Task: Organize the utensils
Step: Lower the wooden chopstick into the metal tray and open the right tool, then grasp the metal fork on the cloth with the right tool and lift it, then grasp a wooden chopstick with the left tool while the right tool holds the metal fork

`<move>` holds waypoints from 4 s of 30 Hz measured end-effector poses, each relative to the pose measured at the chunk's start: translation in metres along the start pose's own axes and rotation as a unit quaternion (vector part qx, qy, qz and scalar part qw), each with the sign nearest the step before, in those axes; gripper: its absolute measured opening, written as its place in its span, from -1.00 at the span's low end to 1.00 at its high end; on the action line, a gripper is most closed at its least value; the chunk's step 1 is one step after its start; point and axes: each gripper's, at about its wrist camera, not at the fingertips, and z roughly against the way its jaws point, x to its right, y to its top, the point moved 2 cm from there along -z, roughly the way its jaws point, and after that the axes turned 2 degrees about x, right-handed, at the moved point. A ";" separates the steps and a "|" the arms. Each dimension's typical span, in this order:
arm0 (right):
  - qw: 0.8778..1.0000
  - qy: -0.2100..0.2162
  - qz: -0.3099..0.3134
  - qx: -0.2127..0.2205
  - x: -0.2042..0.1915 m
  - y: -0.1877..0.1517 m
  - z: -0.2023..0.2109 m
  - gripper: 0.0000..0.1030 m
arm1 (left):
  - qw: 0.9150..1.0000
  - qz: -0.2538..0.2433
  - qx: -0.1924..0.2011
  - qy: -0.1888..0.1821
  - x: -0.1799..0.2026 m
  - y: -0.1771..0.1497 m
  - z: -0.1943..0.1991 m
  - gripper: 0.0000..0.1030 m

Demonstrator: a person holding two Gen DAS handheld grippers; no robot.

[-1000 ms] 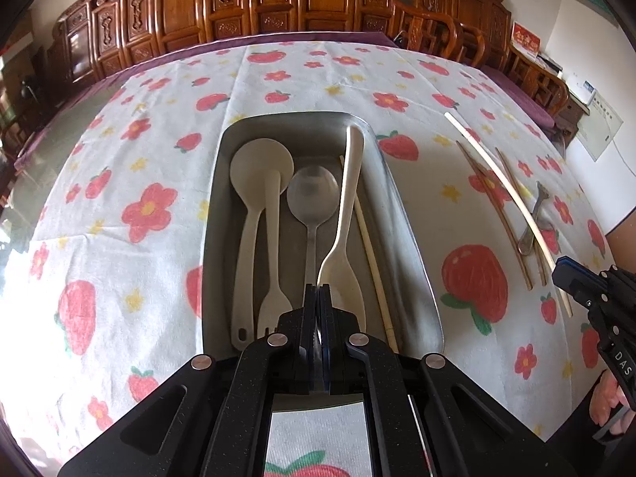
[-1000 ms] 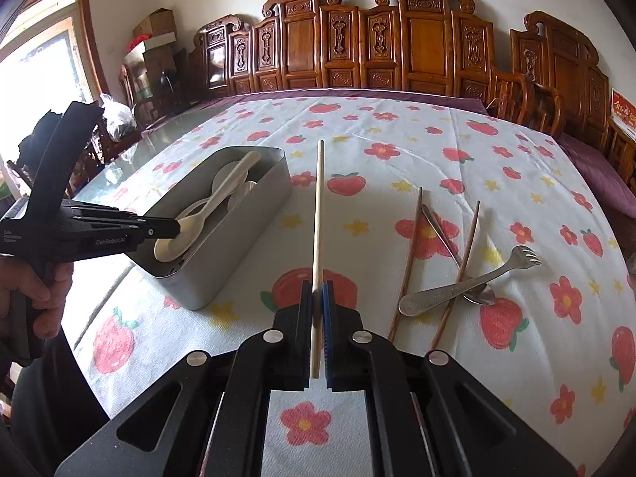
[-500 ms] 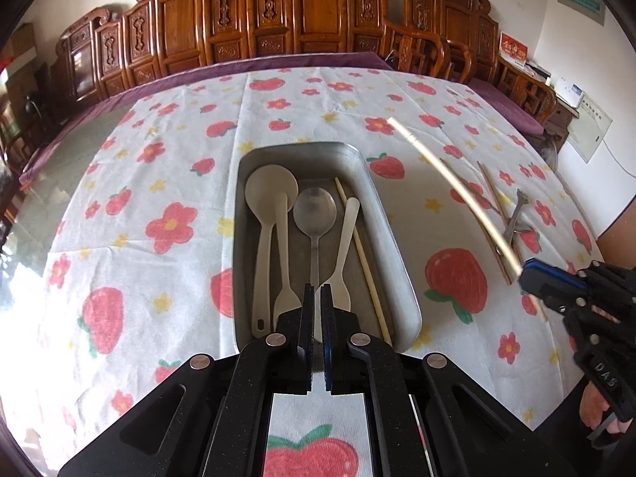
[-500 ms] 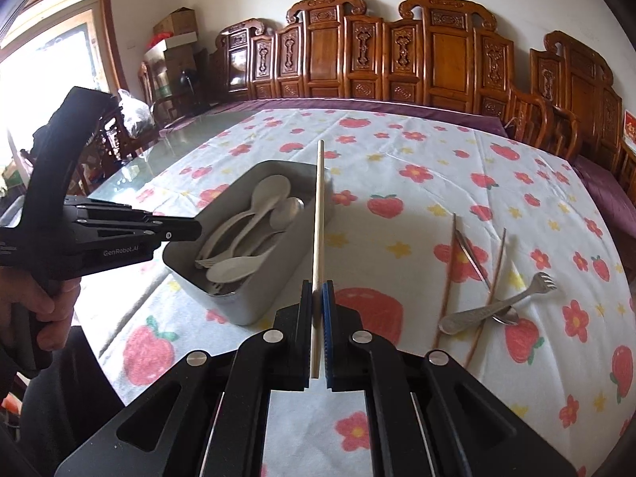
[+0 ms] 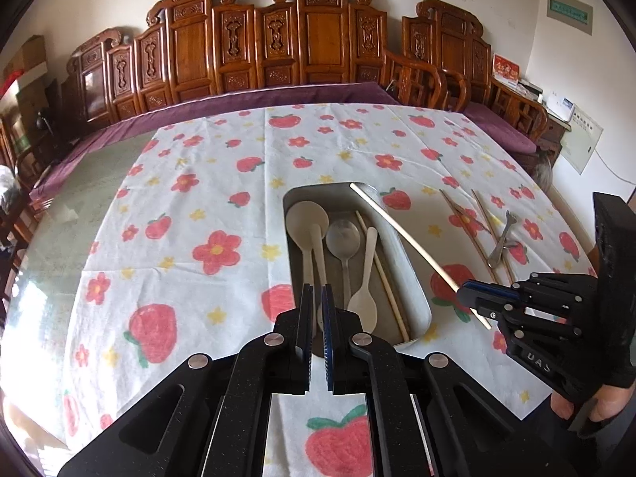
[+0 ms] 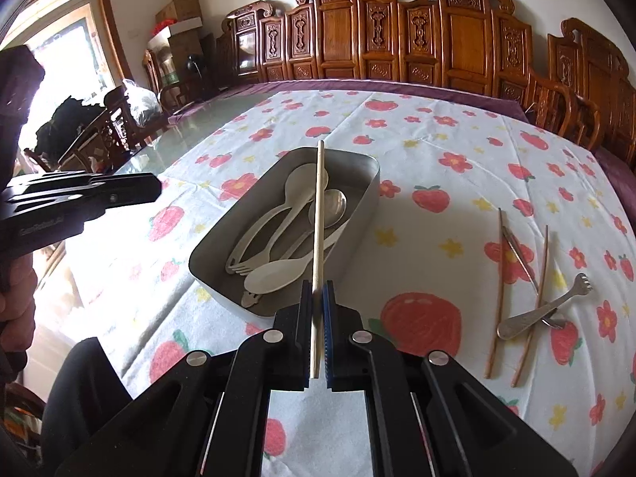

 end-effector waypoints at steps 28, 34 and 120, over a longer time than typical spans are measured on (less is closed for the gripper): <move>0.994 0.011 -0.090 -0.064 -0.013 0.027 -0.074 -0.88 | 1.000 0.015 0.009 0.009 -0.037 -0.004 0.010 -0.77; 0.995 0.028 -0.080 -0.053 -0.014 0.026 -0.082 -0.84 | 1.000 0.013 0.007 0.011 -0.036 -0.005 0.007 -0.77; 0.975 -0.078 -0.200 0.058 0.269 -0.023 0.029 -0.92 | 0.991 -0.083 -0.087 -0.066 0.213 0.016 -0.164 -0.46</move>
